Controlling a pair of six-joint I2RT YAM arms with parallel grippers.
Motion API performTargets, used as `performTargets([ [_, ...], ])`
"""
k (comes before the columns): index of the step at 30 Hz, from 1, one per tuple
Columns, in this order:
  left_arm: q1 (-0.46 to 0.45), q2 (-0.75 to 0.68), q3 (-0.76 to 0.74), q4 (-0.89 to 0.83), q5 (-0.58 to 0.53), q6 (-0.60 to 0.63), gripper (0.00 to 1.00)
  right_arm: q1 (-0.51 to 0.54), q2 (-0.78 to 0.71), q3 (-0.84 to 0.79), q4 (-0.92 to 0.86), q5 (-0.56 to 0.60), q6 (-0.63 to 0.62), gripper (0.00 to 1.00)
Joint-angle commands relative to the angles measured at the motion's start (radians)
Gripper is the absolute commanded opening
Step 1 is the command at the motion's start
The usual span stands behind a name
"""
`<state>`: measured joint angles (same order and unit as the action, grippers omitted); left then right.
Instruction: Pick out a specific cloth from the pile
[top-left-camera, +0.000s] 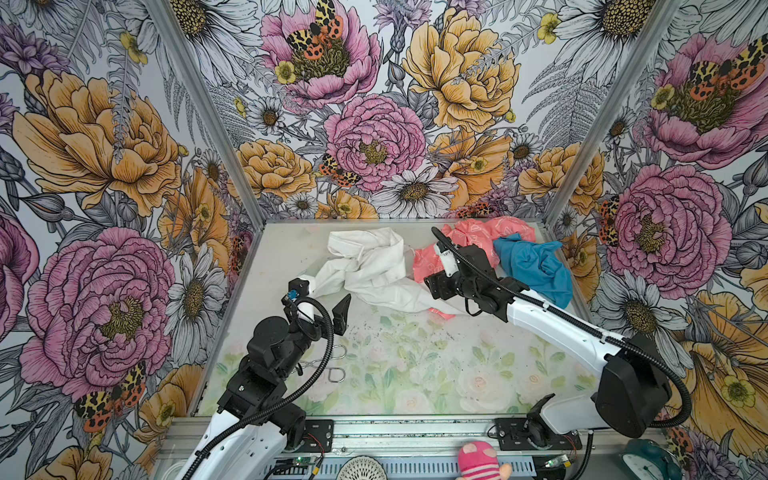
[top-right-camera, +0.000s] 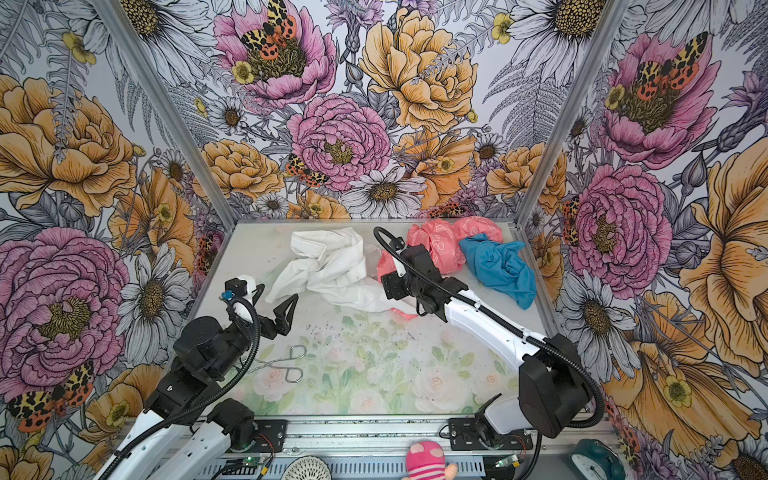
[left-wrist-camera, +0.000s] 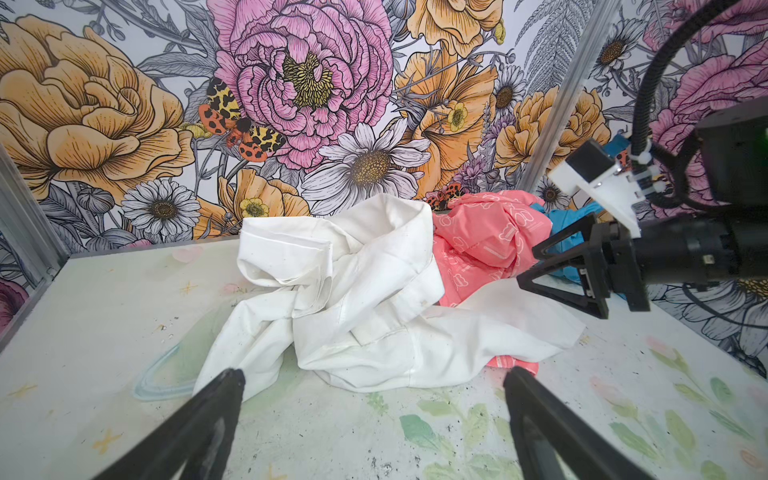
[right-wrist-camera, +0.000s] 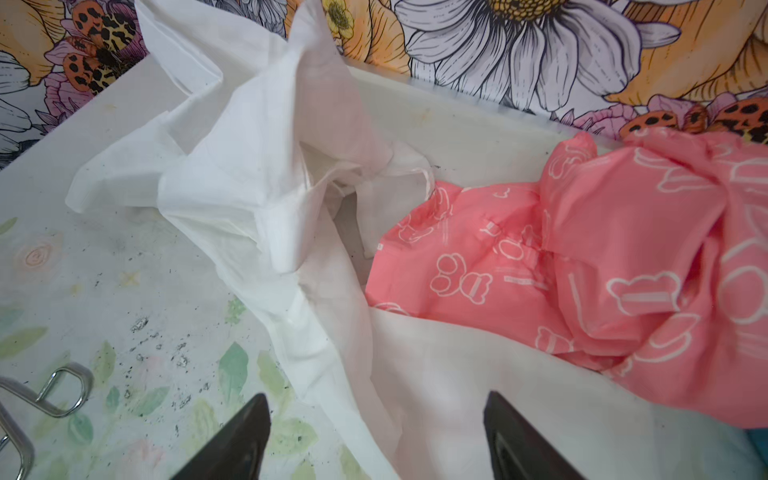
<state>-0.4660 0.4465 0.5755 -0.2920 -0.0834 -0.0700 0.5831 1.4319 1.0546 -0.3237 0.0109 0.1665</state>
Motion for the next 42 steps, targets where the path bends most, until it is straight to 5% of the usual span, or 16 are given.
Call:
performTargets([
  [1,0.003,-0.009,-0.011,-0.009,-0.021,0.012,0.99,0.004,0.028,-0.020,0.004,-0.051,0.011,0.79],
  [15,0.003,-0.025,-0.012,-0.009,-0.021,0.013,0.99,0.003,0.234,0.029,-0.020,-0.028,0.032,0.58],
  [22,0.002,-0.029,-0.012,-0.009,-0.026,0.013,0.99,0.004,0.252,0.069,-0.020,-0.016,0.054,0.02],
  [33,0.003,-0.034,-0.012,-0.009,-0.029,0.013,0.99,0.009,0.072,0.214,-0.020,0.058,0.049,0.00],
  [42,0.006,-0.042,-0.011,-0.009,-0.027,0.013,0.99,0.059,0.197,0.563,-0.020,0.009,0.006,0.00],
])
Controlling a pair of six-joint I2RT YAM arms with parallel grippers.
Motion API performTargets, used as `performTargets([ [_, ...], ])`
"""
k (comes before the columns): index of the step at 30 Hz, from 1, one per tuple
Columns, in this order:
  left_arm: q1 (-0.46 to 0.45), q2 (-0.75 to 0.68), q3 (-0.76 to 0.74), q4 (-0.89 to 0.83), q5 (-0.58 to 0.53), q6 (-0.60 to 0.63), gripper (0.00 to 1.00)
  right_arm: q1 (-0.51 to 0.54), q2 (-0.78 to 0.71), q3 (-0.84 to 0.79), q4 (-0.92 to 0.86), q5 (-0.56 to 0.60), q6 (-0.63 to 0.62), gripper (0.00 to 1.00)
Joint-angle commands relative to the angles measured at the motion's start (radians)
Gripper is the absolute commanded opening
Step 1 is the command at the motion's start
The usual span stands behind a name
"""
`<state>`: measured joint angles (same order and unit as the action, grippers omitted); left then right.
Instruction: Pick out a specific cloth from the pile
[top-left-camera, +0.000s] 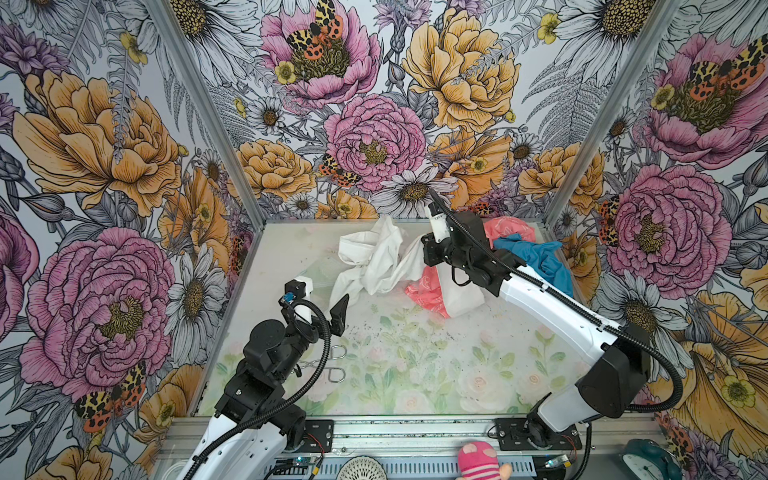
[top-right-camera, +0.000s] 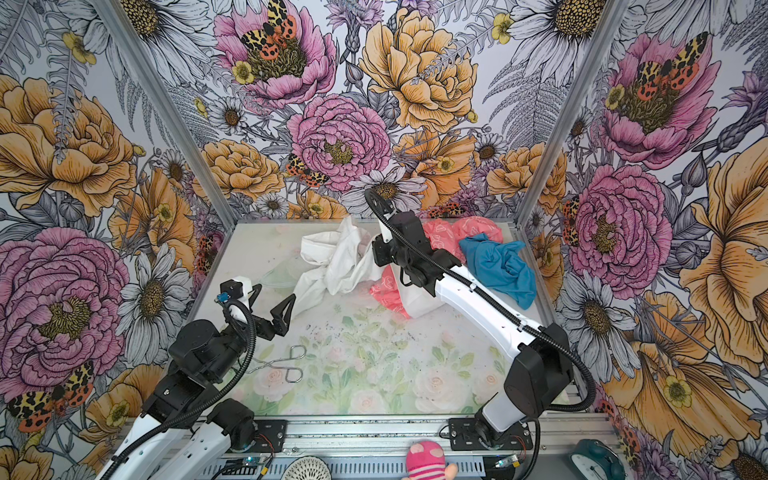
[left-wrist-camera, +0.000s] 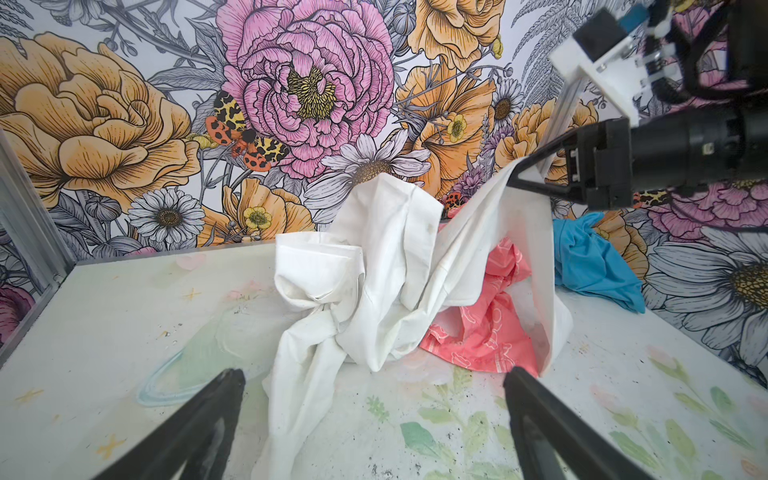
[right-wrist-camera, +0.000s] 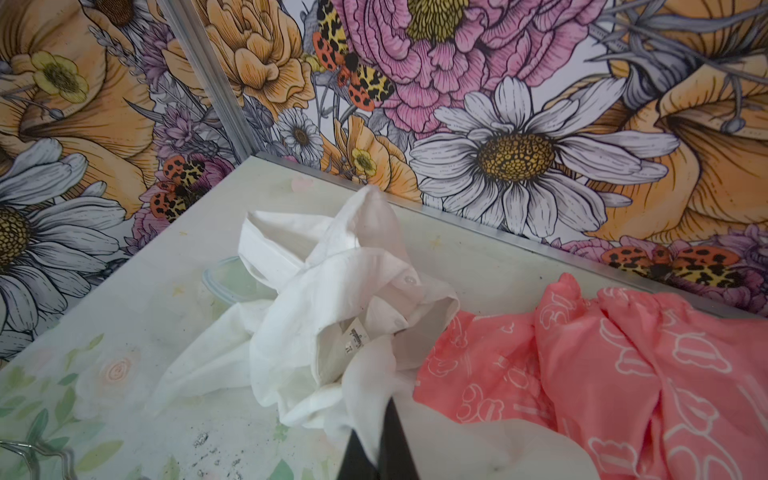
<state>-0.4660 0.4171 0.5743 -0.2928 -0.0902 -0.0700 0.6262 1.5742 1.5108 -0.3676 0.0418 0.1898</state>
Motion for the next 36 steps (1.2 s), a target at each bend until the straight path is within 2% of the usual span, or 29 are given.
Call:
performTargets([
  [1,0.006,-0.014,-0.010,-0.008,-0.020,0.013,0.99,0.024,0.086,0.161,0.025,-0.036,-0.016,0.00],
  [10,0.010,-0.034,-0.012,-0.008,-0.034,0.015,0.99,0.114,0.372,0.609,0.025,-0.146,-0.012,0.00],
  [18,0.019,-0.038,-0.013,-0.008,-0.035,0.014,0.99,0.143,0.599,0.924,0.027,-0.259,0.058,0.00],
  [22,0.025,-0.038,-0.013,-0.008,-0.036,0.012,0.99,0.140,0.687,0.968,0.025,-0.238,0.066,0.00],
  [26,0.029,-0.038,-0.012,-0.009,-0.044,0.010,0.99,0.126,0.714,0.876,0.025,-0.177,0.093,0.01],
  [30,0.043,-0.037,-0.006,-0.015,-0.060,0.001,0.99,0.093,0.718,0.738,0.025,-0.161,0.173,0.21],
  [31,0.047,-0.037,-0.004,-0.018,-0.067,-0.003,0.99,0.083,0.718,0.708,0.023,-0.175,0.189,0.29],
  [33,0.054,-0.033,0.001,-0.020,-0.087,-0.028,0.99,0.064,0.708,0.654,0.023,-0.224,0.223,0.53],
  [36,0.069,0.002,0.031,-0.028,-0.089,-0.107,0.99,0.048,0.673,0.585,0.024,-0.268,0.227,0.79],
])
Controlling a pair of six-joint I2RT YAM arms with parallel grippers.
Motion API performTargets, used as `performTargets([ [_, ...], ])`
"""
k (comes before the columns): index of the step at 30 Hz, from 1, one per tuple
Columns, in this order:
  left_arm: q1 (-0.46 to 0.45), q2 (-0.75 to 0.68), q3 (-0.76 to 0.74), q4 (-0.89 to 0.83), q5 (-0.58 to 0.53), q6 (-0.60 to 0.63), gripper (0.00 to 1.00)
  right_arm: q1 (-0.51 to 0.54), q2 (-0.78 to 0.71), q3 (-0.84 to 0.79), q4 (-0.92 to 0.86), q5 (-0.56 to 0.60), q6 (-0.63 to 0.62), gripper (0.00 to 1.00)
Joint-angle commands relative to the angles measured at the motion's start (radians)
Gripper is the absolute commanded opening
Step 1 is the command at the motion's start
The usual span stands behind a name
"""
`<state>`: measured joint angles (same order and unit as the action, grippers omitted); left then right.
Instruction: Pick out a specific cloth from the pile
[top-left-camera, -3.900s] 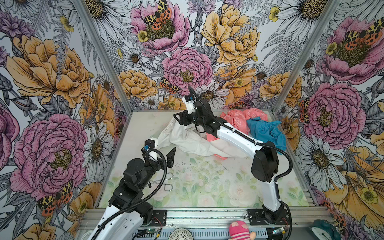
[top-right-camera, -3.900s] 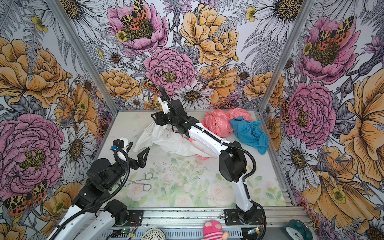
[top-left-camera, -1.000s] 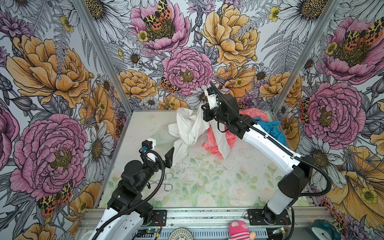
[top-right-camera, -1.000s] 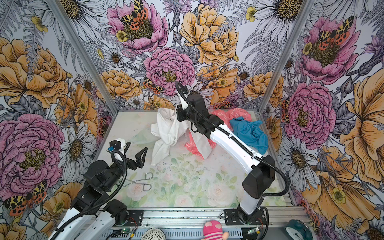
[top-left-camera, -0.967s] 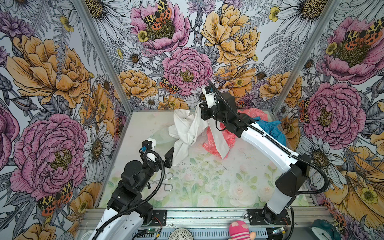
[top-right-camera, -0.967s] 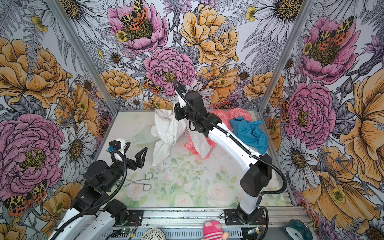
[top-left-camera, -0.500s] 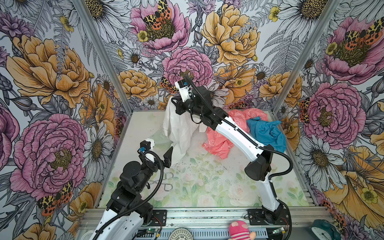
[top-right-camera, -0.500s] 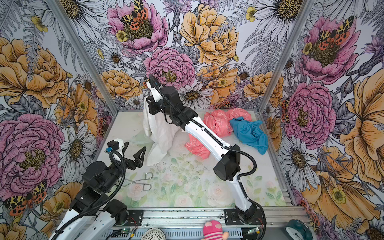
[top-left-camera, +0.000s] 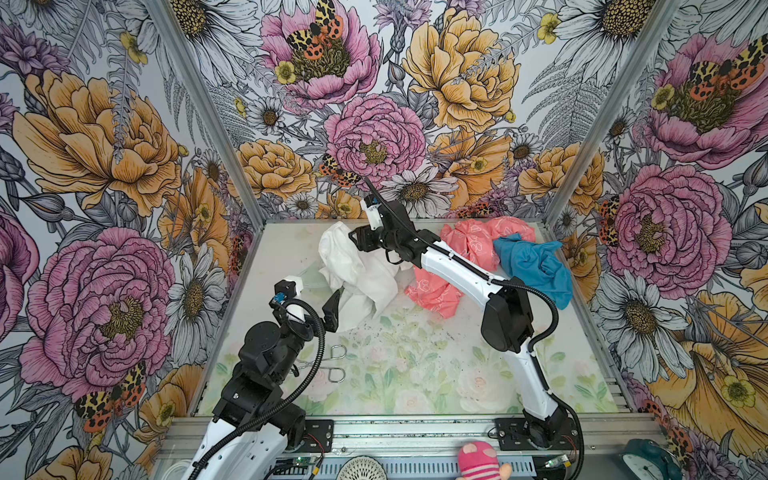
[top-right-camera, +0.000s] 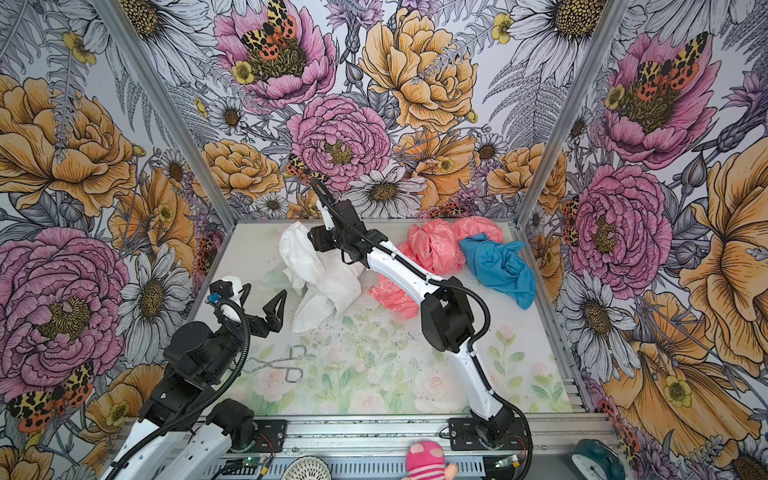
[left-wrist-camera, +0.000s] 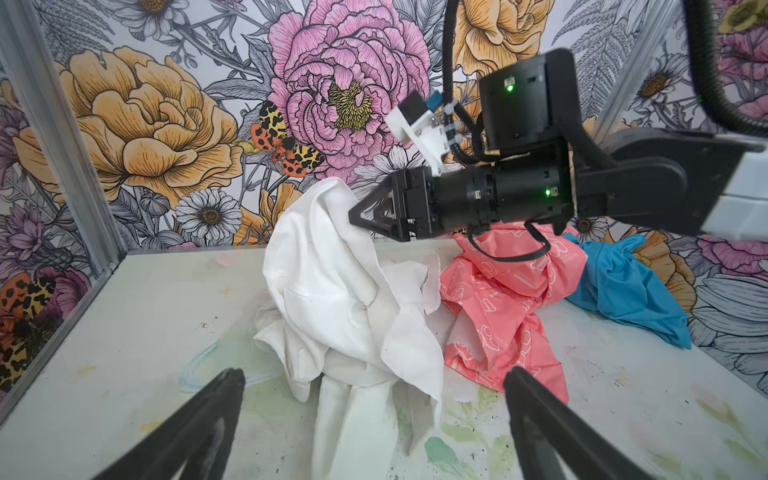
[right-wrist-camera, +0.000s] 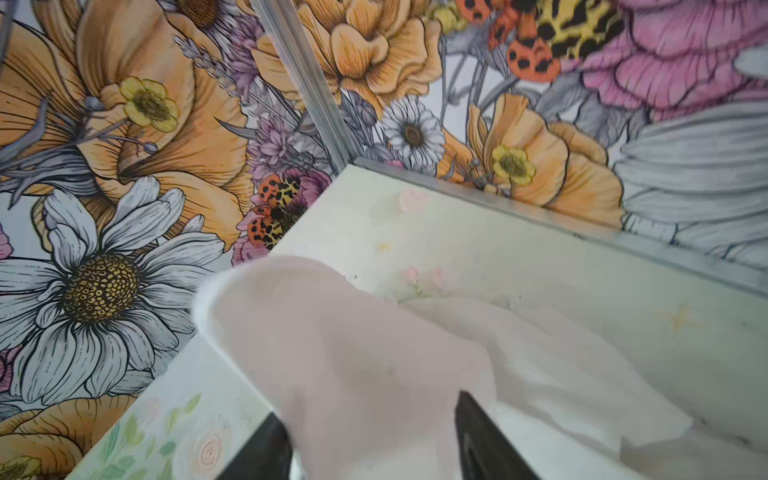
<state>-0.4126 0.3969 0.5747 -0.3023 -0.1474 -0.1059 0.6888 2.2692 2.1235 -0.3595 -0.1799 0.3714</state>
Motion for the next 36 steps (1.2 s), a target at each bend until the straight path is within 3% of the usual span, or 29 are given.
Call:
performTargets([
  [1,0.020,0.038,0.043,-0.021,-0.029,-0.096,0.99,-0.018,-0.043,-0.051,0.015,-0.046,0.039,0.85],
  [2,0.022,0.061,0.056,-0.024,-0.029,-0.123,0.99,-0.021,-0.069,-0.079,0.016,-0.038,0.031,0.92],
  [5,0.030,0.151,0.102,-0.033,-0.035,-0.190,0.99,-0.034,-0.155,-0.157,0.016,-0.011,0.010,0.99],
  [12,0.064,0.478,0.237,-0.061,-0.029,-0.347,0.99,-0.058,-0.414,-0.348,0.019,0.077,-0.052,0.99],
  [16,0.067,0.683,0.329,-0.058,0.008,-0.376,0.99,-0.068,-0.553,-0.466,0.027,0.107,-0.079,0.99],
  [21,0.036,0.931,0.451,-0.058,-0.031,-0.368,0.99,-0.087,-0.727,-0.653,0.065,0.151,-0.090,0.99],
  [36,-0.035,1.556,0.792,-0.274,-0.176,-0.416,0.99,-0.183,-0.982,-0.953,0.077,0.211,-0.076,1.00],
])
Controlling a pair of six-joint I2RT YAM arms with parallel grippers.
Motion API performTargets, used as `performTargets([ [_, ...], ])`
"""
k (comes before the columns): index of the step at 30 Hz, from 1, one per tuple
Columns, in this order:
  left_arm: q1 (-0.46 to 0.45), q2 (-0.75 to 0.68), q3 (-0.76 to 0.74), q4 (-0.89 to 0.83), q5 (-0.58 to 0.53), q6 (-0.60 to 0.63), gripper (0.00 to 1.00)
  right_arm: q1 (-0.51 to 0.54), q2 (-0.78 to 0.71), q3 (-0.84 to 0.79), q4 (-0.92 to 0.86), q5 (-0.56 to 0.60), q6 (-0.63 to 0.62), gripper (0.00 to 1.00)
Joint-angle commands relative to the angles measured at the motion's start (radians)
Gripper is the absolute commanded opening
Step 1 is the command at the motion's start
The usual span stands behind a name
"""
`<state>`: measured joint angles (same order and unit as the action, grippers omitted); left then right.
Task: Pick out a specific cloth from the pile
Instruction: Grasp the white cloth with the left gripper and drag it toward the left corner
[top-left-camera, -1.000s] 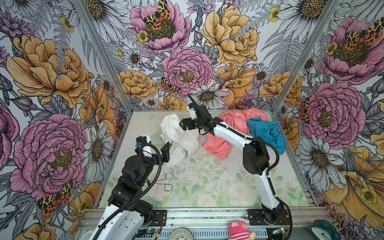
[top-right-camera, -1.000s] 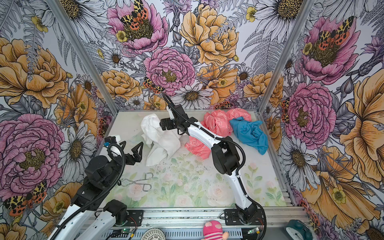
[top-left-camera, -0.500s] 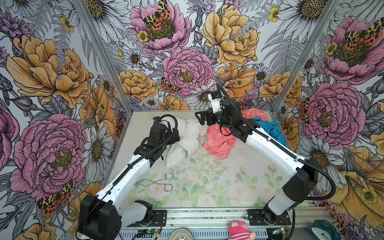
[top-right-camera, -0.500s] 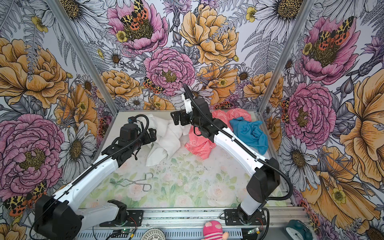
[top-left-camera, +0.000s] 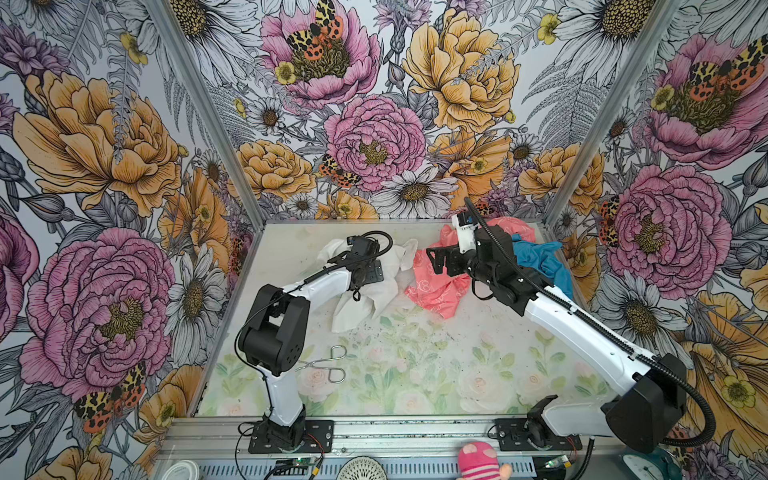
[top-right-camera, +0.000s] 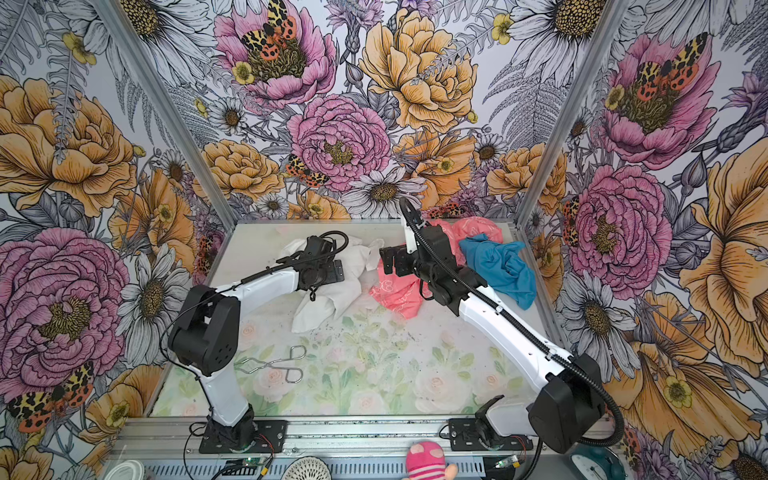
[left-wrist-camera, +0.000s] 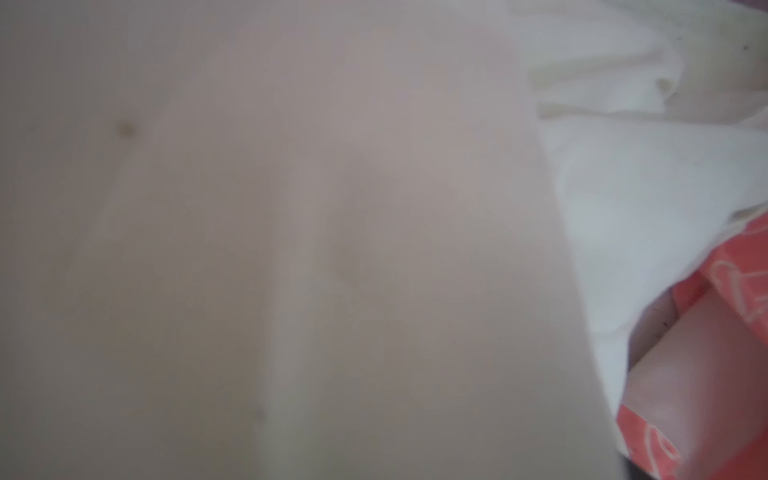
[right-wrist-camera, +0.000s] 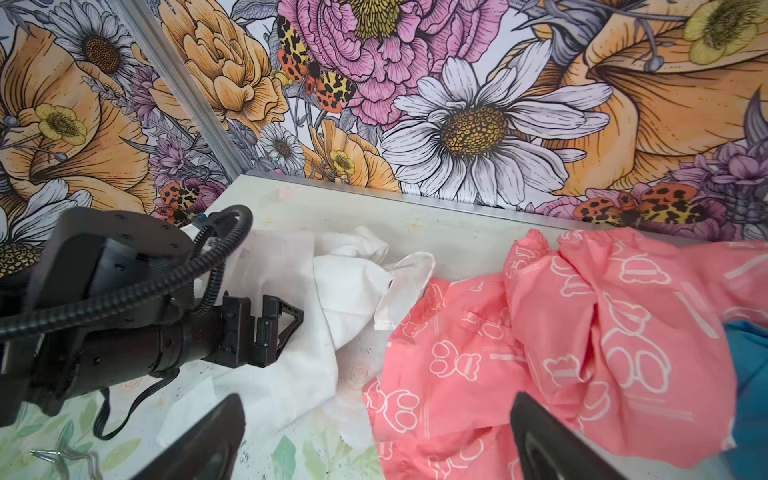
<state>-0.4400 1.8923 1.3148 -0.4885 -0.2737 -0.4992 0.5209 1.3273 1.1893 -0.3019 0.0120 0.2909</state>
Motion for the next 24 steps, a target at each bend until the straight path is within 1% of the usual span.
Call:
performTargets([
  [1,-0.007,0.083,0.062,-0.094,-0.042,-0.024,0.98,-0.018,-0.046,-0.029,0.021,0.017,0.006,1.00],
  [3,0.001,0.120,0.070,-0.094,-0.030,-0.035,0.90,-0.028,-0.059,-0.048,0.022,0.014,0.011,0.99],
  [7,0.035,0.136,0.059,-0.078,-0.029,-0.058,0.52,-0.046,-0.073,-0.076,0.020,0.013,0.013,1.00],
  [9,0.066,0.122,0.041,-0.059,-0.027,-0.066,0.29,-0.055,-0.081,-0.088,0.020,0.010,0.013,1.00],
  [11,0.101,0.097,0.020,-0.044,-0.029,-0.081,0.08,-0.063,-0.086,-0.100,0.020,0.008,0.013,0.99],
  [12,0.123,0.077,0.005,-0.036,-0.029,-0.089,0.02,-0.066,-0.089,-0.105,0.021,0.006,0.014,1.00],
  [14,0.159,0.034,-0.010,-0.028,-0.043,-0.091,0.00,-0.072,-0.095,-0.114,0.020,0.006,0.014,1.00],
  [21,0.243,-0.198,-0.023,-0.029,-0.198,-0.039,0.00,-0.084,-0.108,-0.129,0.024,0.005,0.015,0.99],
  [24,0.268,-0.270,-0.011,-0.029,-0.246,-0.005,0.00,-0.088,-0.111,-0.132,0.027,0.001,0.018,0.99],
])
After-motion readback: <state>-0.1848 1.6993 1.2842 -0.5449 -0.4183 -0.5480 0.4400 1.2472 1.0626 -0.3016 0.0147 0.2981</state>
